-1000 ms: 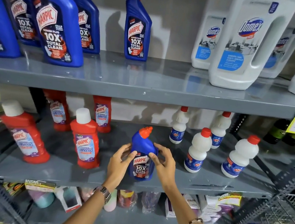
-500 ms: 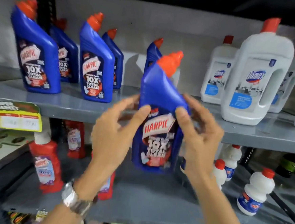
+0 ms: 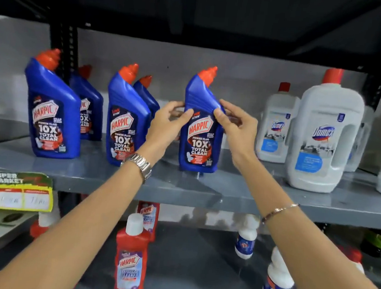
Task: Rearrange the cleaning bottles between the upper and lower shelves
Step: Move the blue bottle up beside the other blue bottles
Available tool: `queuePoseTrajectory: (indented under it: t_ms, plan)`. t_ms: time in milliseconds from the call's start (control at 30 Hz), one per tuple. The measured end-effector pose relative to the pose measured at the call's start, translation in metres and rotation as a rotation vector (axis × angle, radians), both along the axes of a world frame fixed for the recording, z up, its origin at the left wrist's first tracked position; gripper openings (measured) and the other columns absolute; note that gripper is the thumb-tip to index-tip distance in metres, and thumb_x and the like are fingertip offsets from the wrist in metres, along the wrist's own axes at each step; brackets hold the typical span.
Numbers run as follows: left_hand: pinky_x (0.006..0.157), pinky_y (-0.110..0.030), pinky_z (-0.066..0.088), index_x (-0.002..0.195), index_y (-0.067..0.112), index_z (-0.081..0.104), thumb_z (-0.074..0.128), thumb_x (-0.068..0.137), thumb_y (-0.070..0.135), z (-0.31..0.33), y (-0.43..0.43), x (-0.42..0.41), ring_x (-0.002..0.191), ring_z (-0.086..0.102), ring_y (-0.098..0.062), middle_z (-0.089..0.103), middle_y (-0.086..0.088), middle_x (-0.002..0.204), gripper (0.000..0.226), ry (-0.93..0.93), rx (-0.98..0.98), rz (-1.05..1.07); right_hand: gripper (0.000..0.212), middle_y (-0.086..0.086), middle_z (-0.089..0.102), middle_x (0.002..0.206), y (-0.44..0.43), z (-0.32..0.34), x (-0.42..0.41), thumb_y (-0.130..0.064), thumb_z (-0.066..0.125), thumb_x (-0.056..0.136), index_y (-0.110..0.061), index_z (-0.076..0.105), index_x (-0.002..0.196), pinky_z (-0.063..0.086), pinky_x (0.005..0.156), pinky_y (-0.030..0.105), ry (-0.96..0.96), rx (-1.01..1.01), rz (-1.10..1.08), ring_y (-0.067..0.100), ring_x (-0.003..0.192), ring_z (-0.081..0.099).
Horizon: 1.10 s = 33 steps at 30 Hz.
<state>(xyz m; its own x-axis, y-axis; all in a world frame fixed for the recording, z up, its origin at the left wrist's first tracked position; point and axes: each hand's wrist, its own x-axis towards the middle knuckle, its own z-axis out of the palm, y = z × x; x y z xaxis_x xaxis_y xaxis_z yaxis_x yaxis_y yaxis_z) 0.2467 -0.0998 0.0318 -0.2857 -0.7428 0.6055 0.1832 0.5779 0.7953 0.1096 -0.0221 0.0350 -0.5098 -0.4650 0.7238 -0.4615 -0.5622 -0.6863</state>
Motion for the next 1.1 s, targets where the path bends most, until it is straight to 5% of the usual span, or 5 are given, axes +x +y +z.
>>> queuePoseTrajectory:
  t_ms: [133,367,500,667,1100]
  plan:
    - [0.084,-0.050,0.056,0.098,0.039,0.057,0.063,0.083,0.038,-0.013,-0.018,-0.008,0.098,0.062,-0.013,0.063,0.013,0.097,0.016,-0.036,0.036,0.007,0.023,-0.007,0.069,0.084,-0.013,-0.011,-0.007,-0.026,0.073,0.076,-0.028,0.071,0.099,0.056,0.080,0.039,-0.015,0.042,0.004,0.010,0.076,0.060]
    - [0.083,-0.050,0.057,0.097,0.047,0.055,0.064,0.080,0.044,-0.017,-0.025,-0.009,0.102,0.062,-0.014,0.064,0.011,0.104,0.019,-0.067,0.030,0.005,0.029,0.004,0.072,0.097,-0.018,-0.016,-0.011,-0.037,0.072,0.073,-0.032,0.070,0.102,0.057,0.085,0.046,0.002,0.073,-0.016,0.014,0.083,0.064]
    - [0.084,-0.051,0.055,0.091,0.059,0.056,0.060,0.062,0.067,-0.020,-0.024,-0.010,0.102,0.064,-0.012,0.066,0.017,0.104,0.030,-0.078,0.036,0.051,0.032,0.007,0.072,0.101,-0.018,-0.017,-0.010,-0.042,0.072,0.071,-0.035,0.070,0.102,0.057,0.086,0.045,-0.006,0.080,-0.016,0.019,0.089,0.067]
    - [0.082,-0.051,0.056,0.111,0.048,0.054,0.054,0.058,0.073,-0.021,-0.019,-0.010,0.102,0.063,-0.012,0.065,0.015,0.105,0.058,-0.087,0.016,0.101,0.028,0.012,0.071,0.105,-0.017,-0.016,-0.012,-0.034,0.073,0.074,-0.034,0.070,0.102,0.057,0.084,0.042,-0.041,0.087,0.051,0.025,0.097,0.067]
    - [0.087,-0.051,0.053,0.111,0.045,0.056,0.055,0.071,0.064,-0.028,-0.013,-0.010,0.104,0.063,-0.013,0.064,0.017,0.103,0.044,-0.053,0.021,0.139,0.039,0.007,0.060,0.123,-0.009,-0.025,-0.002,-0.030,0.066,0.083,-0.025,0.060,0.121,0.051,0.096,0.046,-0.032,0.078,0.050,0.019,0.111,0.058]
